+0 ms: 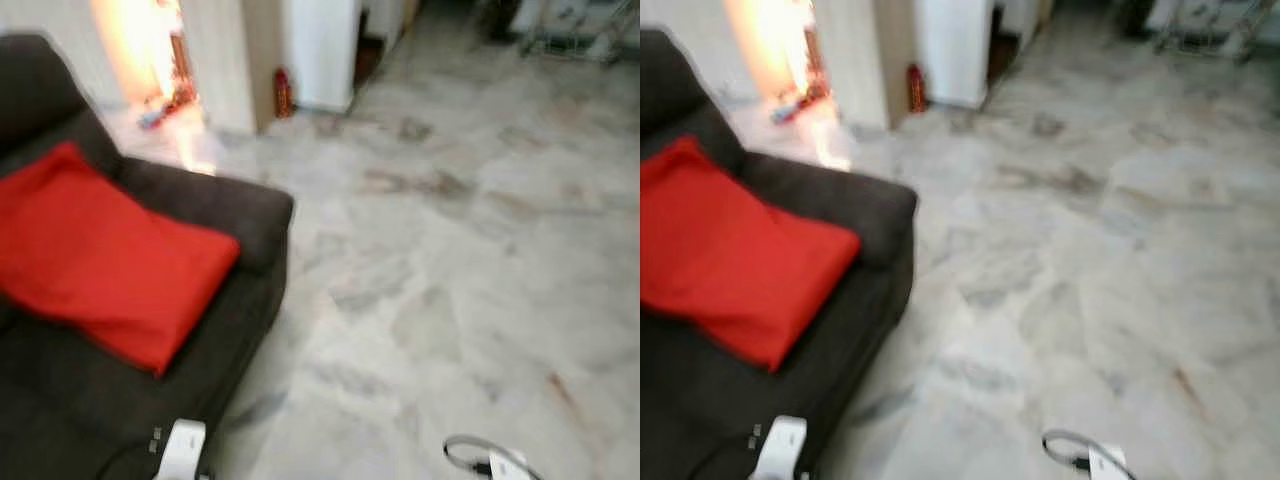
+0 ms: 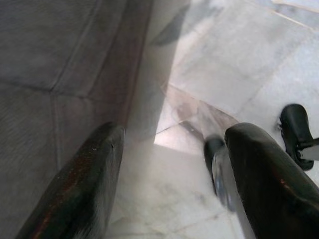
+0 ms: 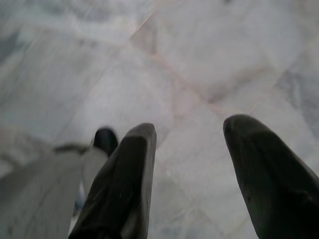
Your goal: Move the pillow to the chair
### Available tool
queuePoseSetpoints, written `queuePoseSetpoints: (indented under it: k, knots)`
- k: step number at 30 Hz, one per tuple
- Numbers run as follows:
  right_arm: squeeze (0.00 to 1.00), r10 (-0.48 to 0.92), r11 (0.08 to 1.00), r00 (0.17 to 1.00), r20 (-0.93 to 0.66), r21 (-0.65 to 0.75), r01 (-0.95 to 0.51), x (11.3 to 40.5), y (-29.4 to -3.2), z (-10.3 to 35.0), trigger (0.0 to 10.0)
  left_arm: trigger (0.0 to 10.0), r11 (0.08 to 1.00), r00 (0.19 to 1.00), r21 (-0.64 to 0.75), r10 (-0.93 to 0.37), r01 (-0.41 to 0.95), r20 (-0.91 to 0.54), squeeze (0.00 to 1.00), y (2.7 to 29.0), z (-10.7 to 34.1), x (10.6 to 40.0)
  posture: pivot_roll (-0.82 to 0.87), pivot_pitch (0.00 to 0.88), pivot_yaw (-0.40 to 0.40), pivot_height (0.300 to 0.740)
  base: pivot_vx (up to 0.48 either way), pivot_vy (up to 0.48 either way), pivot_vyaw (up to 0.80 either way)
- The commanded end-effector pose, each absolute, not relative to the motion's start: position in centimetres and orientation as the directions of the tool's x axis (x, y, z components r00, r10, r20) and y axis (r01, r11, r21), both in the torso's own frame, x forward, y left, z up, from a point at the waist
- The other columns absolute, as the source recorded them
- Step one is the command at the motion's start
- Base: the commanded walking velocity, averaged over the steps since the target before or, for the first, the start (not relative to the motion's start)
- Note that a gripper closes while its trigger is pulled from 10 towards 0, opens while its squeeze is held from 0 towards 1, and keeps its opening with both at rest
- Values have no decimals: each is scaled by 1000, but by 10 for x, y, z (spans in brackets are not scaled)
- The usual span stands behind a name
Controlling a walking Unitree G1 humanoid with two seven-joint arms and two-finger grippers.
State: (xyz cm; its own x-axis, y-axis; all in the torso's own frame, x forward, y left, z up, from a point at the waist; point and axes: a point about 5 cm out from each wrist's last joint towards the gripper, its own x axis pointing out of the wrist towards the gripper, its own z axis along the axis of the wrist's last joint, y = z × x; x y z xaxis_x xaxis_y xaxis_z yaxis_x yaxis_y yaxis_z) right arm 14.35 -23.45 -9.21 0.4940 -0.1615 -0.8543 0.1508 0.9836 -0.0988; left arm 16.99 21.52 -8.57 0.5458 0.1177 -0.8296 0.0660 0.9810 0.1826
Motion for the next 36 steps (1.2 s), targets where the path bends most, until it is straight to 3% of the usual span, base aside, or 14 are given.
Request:
queuePoseSetpoints:
  k: [1,9,15,29,36]
  knots:
    - [0,-160,984,490,-857,-99,148,141,-235,-93,10000,10000,978,526,196,129,73,-841,0,220,-88,162,-70,0,8,740,0,0,-800]
    - [0,-154,986,491,-857,-97,139,142,-231,-94,10000,10000,977,517,207,153,49,-842,0,241,-86,153,-67,0,4,740,0,0,-800]
    - [0,-153,986,490,-858,-98,136,140,-231,-94,10000,10000,979,514,199,147,47,-845,0,243,-87,151,-67,0,2,740,0,0,-742]
    - [0,-149,986,499,-854,-90,140,144,-227,-93,10000,10000,989,539,139,93,46,-838,0,205,-90,165,-60,0,4,740,0,0,0]
    - [0,-138,988,503,-853,-80,135,146,-219,-95,10000,10000,989,541,138,90,48,-836,0,201,-89,168,-60,0,4,740,0,0,0]
